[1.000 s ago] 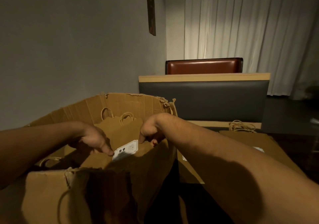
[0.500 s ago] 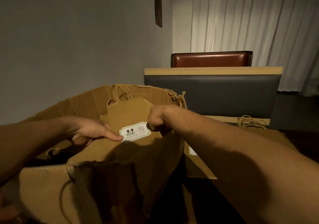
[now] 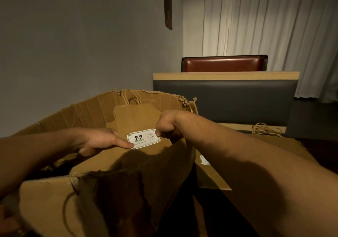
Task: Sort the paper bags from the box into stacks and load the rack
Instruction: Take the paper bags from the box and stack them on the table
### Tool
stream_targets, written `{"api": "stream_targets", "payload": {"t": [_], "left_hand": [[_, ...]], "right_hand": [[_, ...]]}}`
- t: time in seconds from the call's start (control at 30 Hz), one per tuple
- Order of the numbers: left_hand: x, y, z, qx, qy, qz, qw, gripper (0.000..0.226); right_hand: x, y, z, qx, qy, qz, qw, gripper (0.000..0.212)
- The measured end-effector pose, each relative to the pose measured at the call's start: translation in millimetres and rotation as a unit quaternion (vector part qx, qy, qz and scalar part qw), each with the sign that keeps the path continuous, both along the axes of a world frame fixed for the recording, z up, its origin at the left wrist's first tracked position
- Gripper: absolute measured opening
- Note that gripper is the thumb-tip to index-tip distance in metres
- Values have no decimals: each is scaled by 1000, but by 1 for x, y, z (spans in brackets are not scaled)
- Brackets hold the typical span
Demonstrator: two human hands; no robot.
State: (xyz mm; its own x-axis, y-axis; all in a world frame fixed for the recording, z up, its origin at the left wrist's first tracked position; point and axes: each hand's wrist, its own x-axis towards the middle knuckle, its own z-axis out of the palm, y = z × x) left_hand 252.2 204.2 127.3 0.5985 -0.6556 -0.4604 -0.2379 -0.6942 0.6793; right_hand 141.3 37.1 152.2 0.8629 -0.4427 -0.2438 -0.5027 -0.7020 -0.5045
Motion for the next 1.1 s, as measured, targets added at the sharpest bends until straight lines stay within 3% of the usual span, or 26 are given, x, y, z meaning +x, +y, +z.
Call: {"api": "stream_targets", "payload": {"t": [0.07,0.17,0.27,0.33,0.43,0.53,0.6,0.7,0.83,0.93,1.03,1.1], "left_hand": [[-1,1,2,-20,1,1,1000,22],[1,2,-1,-80,55,-15,995,27],[-2,0,1,-93,-4,-66,994,36],[-3,0,12,-116,-18,-56,992,36],[9,8,39,-193,-90,-12,977,32],[7,20,65,-288,-138,37,947,31],[-2,25,85,-382,-118,74,914,28],[-23,26,116,-477,-84,131,865,25],[-68,14,151,-523,-36,123,843,34],[-111,-10,153,-523,-28,98,846,38],[-155,-41,128,-520,-16,71,851,37],[-185,-64,98,-517,41,40,854,29]], "right_hand": [[0,-2,1,19,-29,-18,999,28],[3,-5,0,79,-89,-62,991,29],[4,-5,-1,88,-113,-77,987,37],[5,-5,-2,78,-115,-77,987,52],[3,-9,-1,118,-198,-119,966,94],[-5,-11,9,156,-319,-152,922,103],[-10,-10,15,227,-368,-137,891,101],[-20,0,30,365,-386,-26,847,86],[-65,5,77,315,-460,21,830,60],[-116,-11,101,291,-474,11,831,44],[-163,-33,92,249,-526,-51,812,38],[-196,-53,66,263,-536,-94,797,38]]}}
